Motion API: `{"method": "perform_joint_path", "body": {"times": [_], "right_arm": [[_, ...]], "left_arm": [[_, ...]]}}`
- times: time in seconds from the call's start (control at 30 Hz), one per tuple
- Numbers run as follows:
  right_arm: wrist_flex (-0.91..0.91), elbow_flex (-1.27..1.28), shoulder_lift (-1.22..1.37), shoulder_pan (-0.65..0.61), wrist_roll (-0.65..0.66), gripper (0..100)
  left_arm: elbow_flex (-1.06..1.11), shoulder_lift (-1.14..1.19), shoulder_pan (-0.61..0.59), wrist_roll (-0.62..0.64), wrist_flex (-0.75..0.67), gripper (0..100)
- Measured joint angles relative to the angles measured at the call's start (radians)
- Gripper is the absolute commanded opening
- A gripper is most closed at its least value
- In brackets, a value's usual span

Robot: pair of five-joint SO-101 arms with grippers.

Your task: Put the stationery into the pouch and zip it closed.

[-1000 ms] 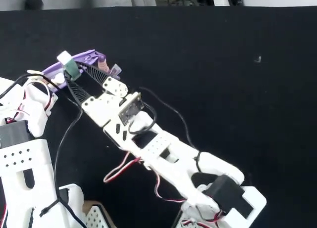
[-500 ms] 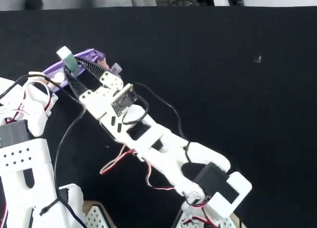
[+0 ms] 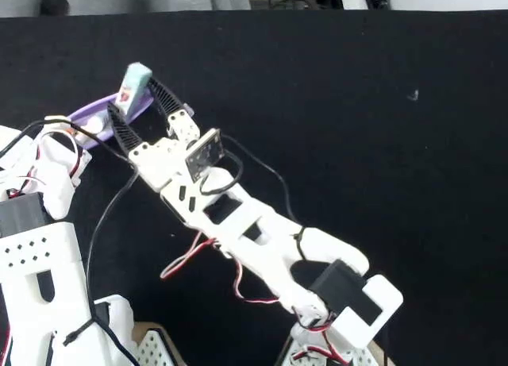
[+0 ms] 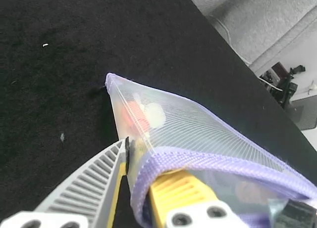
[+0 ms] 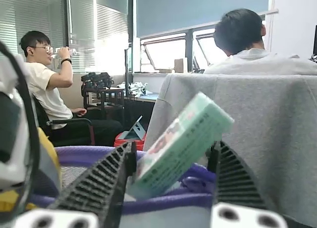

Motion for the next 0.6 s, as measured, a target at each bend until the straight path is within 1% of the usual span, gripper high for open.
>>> {"method": "perform_joint_path", "body": {"times": [0.4, 0.6], "right_arm": [[0.002, 0.002, -0.002, 0.002, -0.003, 23.3], [0.017, 0.037, -0.103, 0.002, -0.003, 23.3]], "left_arm": [[0.000, 0.000, -0.006, 0.000, 0.000, 3], [0.000, 0.000, -0.008, 0.000, 0.000, 3]]}}
